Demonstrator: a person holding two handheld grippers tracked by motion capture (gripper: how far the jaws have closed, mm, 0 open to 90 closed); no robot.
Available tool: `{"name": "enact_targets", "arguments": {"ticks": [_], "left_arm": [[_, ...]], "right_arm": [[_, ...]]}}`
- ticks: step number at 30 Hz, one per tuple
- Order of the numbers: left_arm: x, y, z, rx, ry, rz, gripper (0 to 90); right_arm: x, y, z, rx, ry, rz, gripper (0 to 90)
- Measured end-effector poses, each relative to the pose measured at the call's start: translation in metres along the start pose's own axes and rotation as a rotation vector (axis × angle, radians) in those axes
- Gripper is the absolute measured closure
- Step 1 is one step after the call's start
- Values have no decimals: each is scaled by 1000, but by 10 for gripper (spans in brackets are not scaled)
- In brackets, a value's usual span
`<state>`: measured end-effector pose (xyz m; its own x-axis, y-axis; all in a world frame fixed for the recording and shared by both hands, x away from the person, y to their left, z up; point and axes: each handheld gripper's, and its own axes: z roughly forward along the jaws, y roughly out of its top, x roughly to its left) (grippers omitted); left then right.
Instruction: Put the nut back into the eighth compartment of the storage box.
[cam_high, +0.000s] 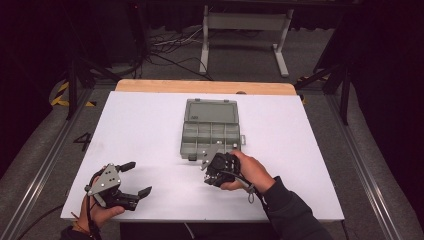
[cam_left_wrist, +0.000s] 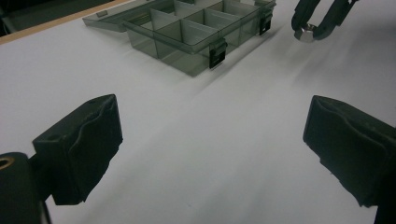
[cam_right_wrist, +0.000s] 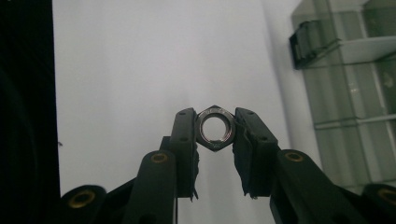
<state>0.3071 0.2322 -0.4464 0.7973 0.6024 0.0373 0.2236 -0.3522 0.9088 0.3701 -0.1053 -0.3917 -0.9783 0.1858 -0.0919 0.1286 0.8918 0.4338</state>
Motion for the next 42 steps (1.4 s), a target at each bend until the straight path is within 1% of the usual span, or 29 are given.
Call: {"name": "enact_targets", "arguments": {"ticks": [2, 3, 6, 7, 9, 11, 14, 16, 18, 20, 25, 28, 32, 39, 42], "left_arm": [[0, 0, 0, 0, -1, 0, 52], [0, 0, 0, 0, -2, 0, 52], [0, 0, 0, 0, -3, 1, 52], [0, 0, 0, 0, -2, 0, 52], [0, 0, 0, 1, -2, 0, 52], [0, 0, 0, 1, -2, 0, 52], [0, 0, 0, 2, -2, 1, 52], [0, 0, 0, 2, -4, 0, 52], [0, 0, 0, 2, -4, 0, 52], [0, 0, 0, 3, -2, 2, 52], [0, 0, 1, 5, -5, 3, 52], [1, -1, 1, 8, -4, 2, 53], [1, -1, 2, 10, -9, -3, 53], [1, -2, 3, 11, -11, -8, 54], [2, -2, 4, 15, -10, -9, 55]], "right_arm": [[-3, -3, -5, -11, -6, 12, 706], [-5, -4, -8, -15, -17, 9, 705], [-10, -9, -15, -21, -39, 28, 705], [-11, -11, -17, -20, -36, 33, 706], [-13, -13, -20, -28, -51, 37, 706], [-16, -15, -24, -33, -56, 43, 706], [-21, -20, -33, -49, -87, 65, 705], [-24, -23, -37, -57, -98, 73, 706], [-28, -27, -41, -63, -124, 83, 706], [-31, -31, -44, -46, -156, 98, 706], [-40, -37, -48, -53, -188, 134, 706], [-43, -40, -49, -53, -189, 145, 706], [-50, -44, -48, -50, -183, 168, 706], [-68, -45, -45, -49, -184, 204, 706], [-74, -46, -41, -42, -171, 212, 705]]}}
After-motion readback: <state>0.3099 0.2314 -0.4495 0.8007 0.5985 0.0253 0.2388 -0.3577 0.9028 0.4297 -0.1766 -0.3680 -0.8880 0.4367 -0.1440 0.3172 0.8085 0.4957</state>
